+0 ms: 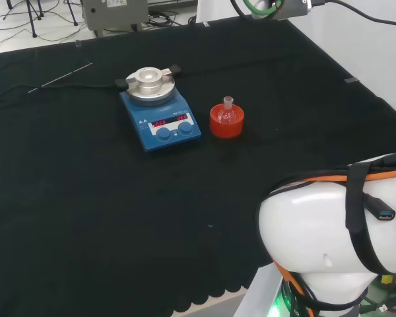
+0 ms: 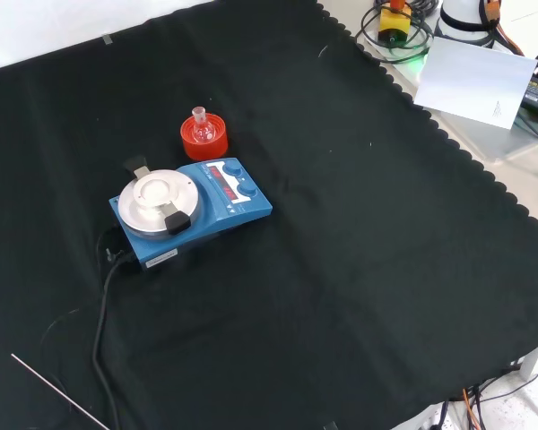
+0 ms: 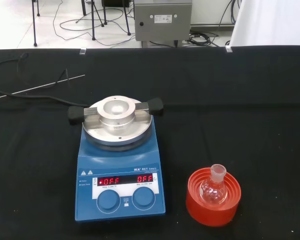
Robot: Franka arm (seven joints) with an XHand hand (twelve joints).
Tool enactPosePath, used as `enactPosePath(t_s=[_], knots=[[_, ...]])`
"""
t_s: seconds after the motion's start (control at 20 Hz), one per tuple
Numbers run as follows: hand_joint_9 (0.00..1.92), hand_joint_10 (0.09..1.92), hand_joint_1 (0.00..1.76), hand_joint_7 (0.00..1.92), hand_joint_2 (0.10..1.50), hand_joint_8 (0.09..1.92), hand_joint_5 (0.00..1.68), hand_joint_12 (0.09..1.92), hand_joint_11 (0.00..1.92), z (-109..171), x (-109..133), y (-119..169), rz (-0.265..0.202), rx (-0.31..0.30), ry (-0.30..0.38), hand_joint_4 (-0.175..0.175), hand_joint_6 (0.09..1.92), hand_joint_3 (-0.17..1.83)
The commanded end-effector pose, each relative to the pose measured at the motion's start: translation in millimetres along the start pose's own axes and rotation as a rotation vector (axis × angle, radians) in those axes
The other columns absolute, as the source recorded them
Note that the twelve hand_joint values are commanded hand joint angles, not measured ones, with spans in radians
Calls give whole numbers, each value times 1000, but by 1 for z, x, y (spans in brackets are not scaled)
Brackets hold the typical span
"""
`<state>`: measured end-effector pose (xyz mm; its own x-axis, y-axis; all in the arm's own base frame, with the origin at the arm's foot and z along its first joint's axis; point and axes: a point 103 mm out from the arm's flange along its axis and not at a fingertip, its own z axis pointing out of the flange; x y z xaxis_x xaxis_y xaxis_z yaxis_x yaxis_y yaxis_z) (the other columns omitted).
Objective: Pick up the round-bottom flask.
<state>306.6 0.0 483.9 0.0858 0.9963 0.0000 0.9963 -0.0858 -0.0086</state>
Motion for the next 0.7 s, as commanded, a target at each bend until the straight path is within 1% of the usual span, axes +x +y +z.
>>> enactPosePath(t_s=[0.05,0.15,0.25,0.5,0.7], knots=[[126,640,53,34,1174,527,139,982,0,0,0,1,1,-10,-11,-22,192,516],[122,633,17,41,1262,495,182,975,0,1,0,2,4,-7,-10,-22,87,366],[121,630,7,47,1297,481,201,974,0,2,-1,4,9,-3,-8,-23,87,302],[122,628,5,51,1310,476,209,975,0,6,-5,9,17,4,-9,-23,87,277],[123,628,13,54,1307,476,211,974,0,16,-11,16,27,15,2,-24,87,269]])
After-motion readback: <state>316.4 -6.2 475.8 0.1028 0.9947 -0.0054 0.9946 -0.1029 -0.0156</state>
